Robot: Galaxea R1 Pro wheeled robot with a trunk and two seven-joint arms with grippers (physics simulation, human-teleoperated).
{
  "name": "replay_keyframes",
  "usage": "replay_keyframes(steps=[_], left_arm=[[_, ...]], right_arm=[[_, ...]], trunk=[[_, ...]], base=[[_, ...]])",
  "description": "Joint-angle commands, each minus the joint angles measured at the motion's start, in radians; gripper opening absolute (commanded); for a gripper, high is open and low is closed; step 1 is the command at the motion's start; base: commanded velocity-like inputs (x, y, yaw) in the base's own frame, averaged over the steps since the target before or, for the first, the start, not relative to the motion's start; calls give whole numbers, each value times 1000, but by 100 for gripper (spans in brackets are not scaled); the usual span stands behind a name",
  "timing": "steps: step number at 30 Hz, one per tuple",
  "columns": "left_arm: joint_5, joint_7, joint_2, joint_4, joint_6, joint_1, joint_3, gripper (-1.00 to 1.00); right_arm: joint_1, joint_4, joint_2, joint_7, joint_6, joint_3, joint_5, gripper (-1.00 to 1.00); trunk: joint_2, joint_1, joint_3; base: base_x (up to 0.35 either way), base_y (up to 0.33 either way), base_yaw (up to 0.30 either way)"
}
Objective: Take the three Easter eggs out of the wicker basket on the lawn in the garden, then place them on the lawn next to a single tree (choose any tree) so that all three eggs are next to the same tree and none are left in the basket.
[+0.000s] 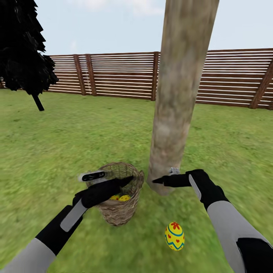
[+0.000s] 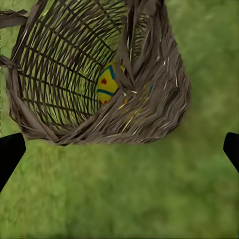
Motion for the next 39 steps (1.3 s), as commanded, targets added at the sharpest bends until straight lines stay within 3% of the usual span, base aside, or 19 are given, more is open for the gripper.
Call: replay_keyframes(steps=[1,5,21,39], left_arm=[[40,-12,8,3,8,-1,-4,100],[78,-44,14,12,5,1,-5,100],[84,-60,13,43,7,2,-5,100],[86,-60,12,43,7,2,-5,100]], right_arm=[[0,-1,0,1,6,1,-1,100],[0,0,0,1,4,1,-1,100],[0,3,0,1,1,1,-1,100],[0,12,0,1,-3,1,-2,100]], trunk=[[0,0,-1],[0,0,-1],[0,0,-1],[0,0,12]], base=[[0,0,214],[0,0,238],[141,162,19],[126,317,-235]])
